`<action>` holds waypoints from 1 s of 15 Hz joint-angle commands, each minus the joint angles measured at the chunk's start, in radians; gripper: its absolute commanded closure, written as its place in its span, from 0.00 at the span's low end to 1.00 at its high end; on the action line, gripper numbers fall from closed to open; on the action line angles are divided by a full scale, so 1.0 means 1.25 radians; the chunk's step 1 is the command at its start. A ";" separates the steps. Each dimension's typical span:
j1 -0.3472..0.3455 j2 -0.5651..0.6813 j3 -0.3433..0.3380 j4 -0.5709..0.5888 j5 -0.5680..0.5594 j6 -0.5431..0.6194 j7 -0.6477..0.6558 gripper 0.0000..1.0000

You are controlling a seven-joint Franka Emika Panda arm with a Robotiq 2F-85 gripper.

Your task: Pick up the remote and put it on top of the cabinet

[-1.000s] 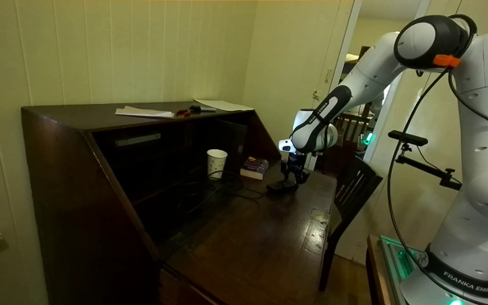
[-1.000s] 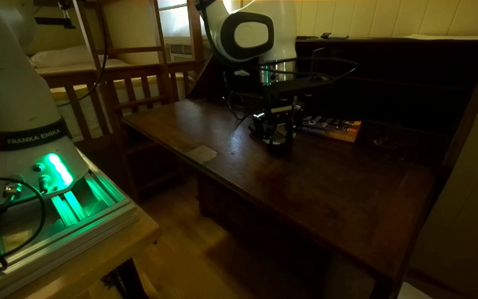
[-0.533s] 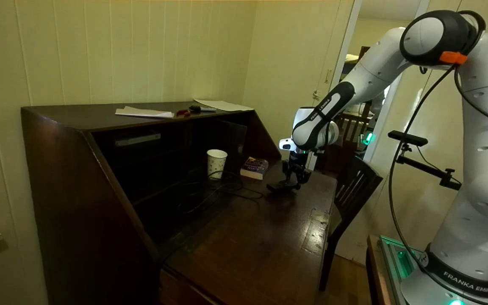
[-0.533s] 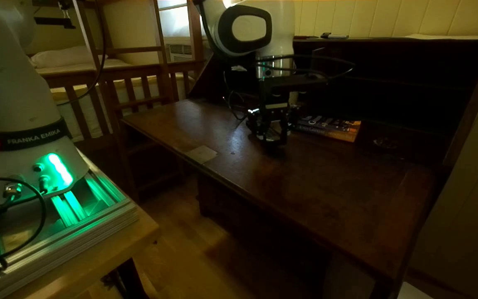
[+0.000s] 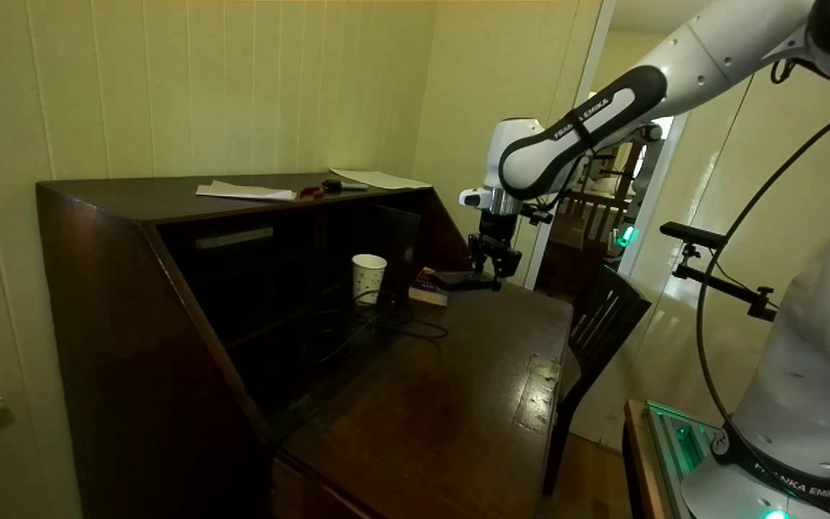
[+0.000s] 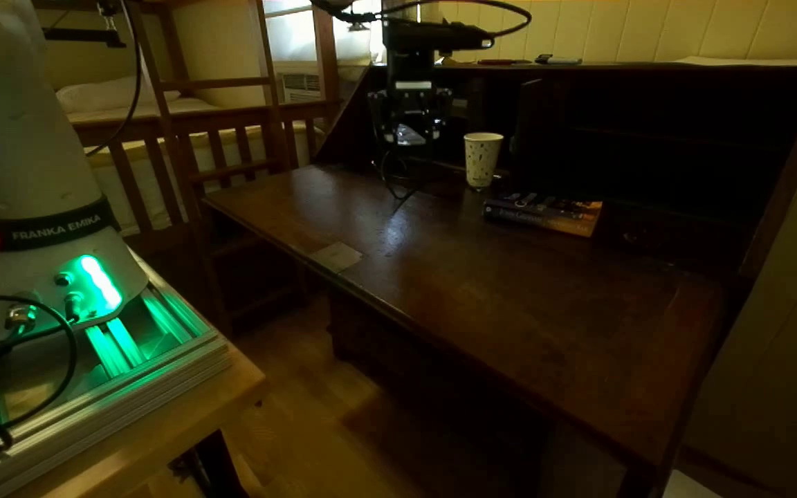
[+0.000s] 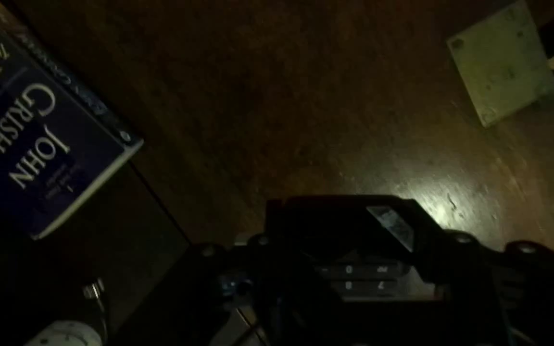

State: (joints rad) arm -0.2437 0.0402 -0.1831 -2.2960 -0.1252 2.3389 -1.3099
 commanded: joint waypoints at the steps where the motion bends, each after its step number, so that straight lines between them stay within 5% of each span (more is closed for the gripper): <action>1: 0.026 -0.030 0.004 0.009 0.000 -0.062 0.013 0.39; 3: 0.053 -0.077 0.019 0.019 -0.001 -0.138 0.025 0.39; 7: 0.052 -0.084 0.017 0.018 -0.001 -0.150 0.026 0.39; 8: 0.056 -0.073 0.023 0.021 -0.004 -0.121 0.069 0.64; 11: 0.095 -0.075 0.059 0.038 0.033 -0.031 0.232 0.64; 15: 0.147 -0.054 0.113 0.105 -0.038 0.012 0.496 0.64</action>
State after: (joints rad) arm -0.0976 -0.0529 -0.0770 -2.2405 -0.1204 2.3435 -0.8861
